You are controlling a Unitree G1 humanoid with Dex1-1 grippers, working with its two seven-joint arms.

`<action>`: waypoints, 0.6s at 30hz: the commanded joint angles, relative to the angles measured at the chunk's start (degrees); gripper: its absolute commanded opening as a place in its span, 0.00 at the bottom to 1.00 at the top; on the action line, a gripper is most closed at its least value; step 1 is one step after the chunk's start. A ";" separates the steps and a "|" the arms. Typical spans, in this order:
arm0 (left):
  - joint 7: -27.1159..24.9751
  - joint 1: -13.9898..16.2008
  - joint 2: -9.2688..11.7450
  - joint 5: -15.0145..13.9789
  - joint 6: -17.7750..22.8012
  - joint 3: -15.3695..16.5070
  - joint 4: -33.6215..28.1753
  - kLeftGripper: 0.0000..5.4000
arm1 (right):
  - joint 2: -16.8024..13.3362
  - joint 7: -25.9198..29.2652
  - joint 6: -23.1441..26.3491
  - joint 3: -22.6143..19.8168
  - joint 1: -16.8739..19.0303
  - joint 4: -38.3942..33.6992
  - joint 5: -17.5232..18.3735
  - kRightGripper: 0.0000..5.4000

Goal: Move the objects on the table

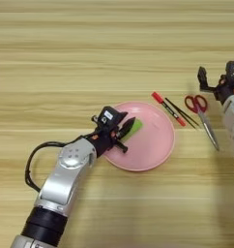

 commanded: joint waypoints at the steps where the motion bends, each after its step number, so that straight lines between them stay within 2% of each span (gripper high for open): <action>1: 0.12 -0.10 0.39 0.71 1.14 -0.48 -0.34 0.35 | 0.13 0.02 -0.45 0.19 -0.83 0.30 -0.19 1.00; 9: 0.57 -0.18 0.48 0.84 0.80 -0.38 -0.25 0.49 | 0.11 0.01 -0.51 0.32 -0.72 0.30 -0.19 1.00; 13: 1.67 -0.67 0.31 1.14 -0.30 0.31 0.79 0.54 | 0.09 0.08 -1.24 0.44 -0.53 0.89 -0.36 1.00; 18: 3.35 -1.52 -0.19 1.03 -1.86 1.98 2.08 0.65 | -0.08 0.11 -3.13 1.11 0.12 0.95 -1.26 1.00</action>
